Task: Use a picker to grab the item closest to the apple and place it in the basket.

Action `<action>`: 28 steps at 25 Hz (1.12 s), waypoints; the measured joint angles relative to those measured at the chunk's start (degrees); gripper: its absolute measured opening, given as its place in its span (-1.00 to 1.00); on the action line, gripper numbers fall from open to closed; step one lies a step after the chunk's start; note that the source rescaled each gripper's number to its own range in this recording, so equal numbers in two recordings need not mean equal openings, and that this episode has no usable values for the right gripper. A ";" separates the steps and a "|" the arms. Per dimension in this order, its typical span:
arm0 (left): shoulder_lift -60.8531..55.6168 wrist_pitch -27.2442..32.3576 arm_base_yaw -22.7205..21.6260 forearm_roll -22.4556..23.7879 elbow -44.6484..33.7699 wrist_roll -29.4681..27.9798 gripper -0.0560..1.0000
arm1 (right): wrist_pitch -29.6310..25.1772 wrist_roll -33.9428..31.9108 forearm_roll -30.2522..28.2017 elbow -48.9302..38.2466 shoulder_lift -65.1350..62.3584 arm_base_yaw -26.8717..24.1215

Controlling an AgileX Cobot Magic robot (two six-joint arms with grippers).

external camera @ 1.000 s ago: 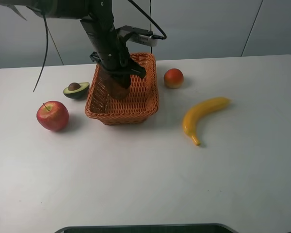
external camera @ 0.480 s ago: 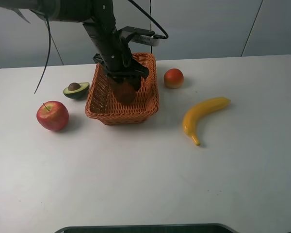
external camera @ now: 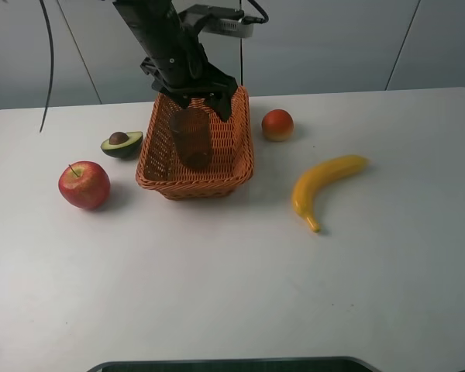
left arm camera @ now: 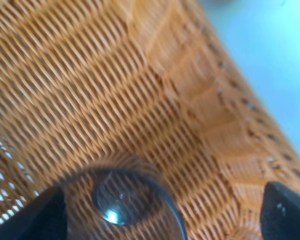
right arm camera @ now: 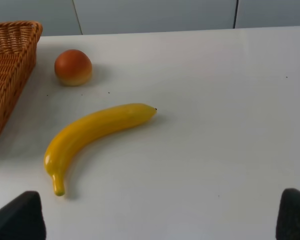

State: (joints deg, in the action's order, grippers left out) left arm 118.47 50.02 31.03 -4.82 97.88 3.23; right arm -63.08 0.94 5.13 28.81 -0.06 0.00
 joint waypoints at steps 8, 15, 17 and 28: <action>-7.83 5.98 0.00 1.40 0.00 0.00 0.99 | 0.00 0.00 0.00 0.00 0.00 0.00; -11.89 13.18 -6.05 1.11 0.00 -0.22 0.99 | 0.00 0.00 0.00 0.00 0.00 0.00; -12.65 14.82 -9.59 0.09 -0.16 -0.22 0.99 | 0.00 0.00 0.00 0.00 0.00 0.00; -30.13 11.30 -29.98 -1.06 -21.54 -0.29 0.99 | 0.00 0.00 0.00 0.00 0.00 0.00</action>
State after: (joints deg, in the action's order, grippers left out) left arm 88.35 61.32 1.05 -5.88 76.34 2.94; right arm -63.08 0.94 5.13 28.81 -0.06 0.00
